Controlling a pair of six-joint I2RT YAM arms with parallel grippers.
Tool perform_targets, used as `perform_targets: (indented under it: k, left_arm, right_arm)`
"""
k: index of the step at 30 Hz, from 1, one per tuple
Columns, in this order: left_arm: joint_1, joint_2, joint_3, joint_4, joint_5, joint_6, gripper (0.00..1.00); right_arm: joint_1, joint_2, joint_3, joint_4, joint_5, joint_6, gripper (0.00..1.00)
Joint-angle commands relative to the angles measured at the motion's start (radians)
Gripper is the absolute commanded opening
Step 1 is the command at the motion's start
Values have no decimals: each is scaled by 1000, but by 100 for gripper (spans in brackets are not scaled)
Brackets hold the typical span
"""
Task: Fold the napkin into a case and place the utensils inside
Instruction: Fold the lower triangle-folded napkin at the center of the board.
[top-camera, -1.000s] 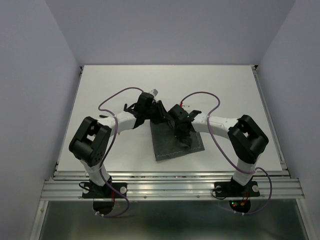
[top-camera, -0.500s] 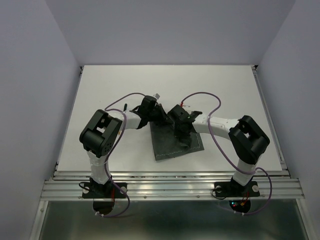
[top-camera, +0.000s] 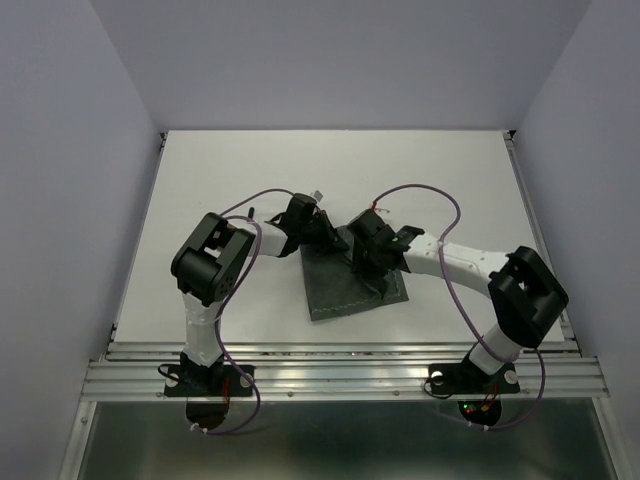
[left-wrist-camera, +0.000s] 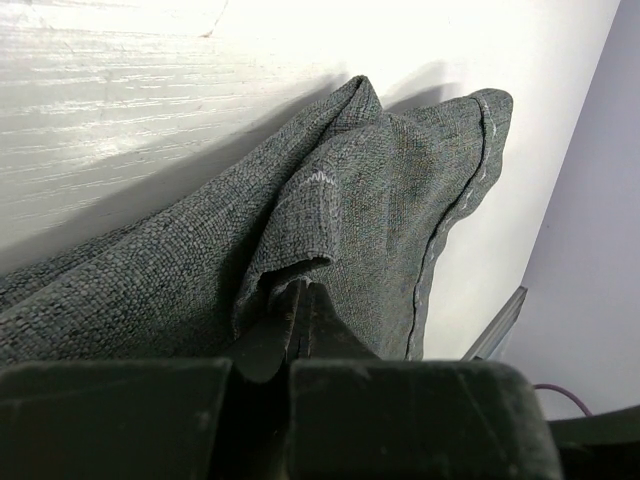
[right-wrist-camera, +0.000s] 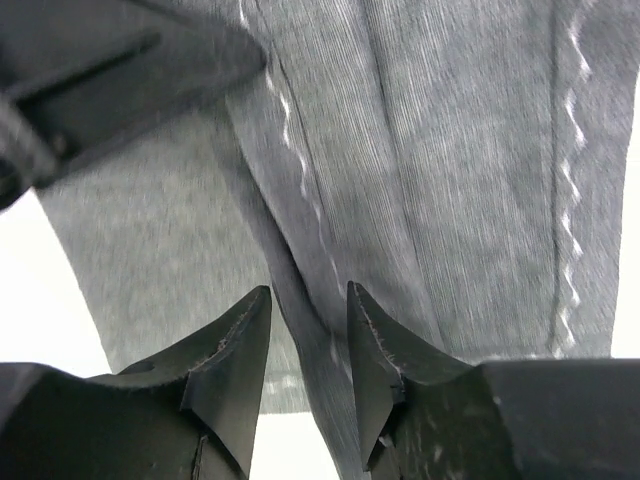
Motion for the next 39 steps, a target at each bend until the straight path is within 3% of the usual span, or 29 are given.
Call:
perform_targets:
  k: [1,6,9,12,17,22,27,29,34,39]
  left_arm:
    - [1,15,21,-25,0,33,0]
    - [1,15,24,-39,0,46,0]
    - [1,14,25,-40,3,52,0]
    - [1,9,24,-43,3,59,0]
    - [1,6,16,-49,9,69,0]
    - [1,6,13,-51,16,73,0]
    - [1,4,16,-51,20,75,0]
    - [1,4,16,-52,20,75,0]
    - [1,8,19,-52,22,73,0]
    - [1,11,19,-51,26,73,0]
  right_arm:
    - [10,-92,-49,57,-96,-24,42]
    - [10,-153,-113,103,-254,-71,42]
    - [10,-169,-127,87,-267,-83,41]
    - [10,-198,-138,74,-231,-75,41]
    - [-1,-317,-179,60,-9,7,41]
    - [-119,-448,-271,60,57,104,41]
    - [-176,-400,-310,68,-47,60,43]
    - [-176,-371,-319,99,-121,25,48]
    - [-176,-368,-327,114,-153,-66,50]
    - [-176,-333,-314,119,-170,-86,37]
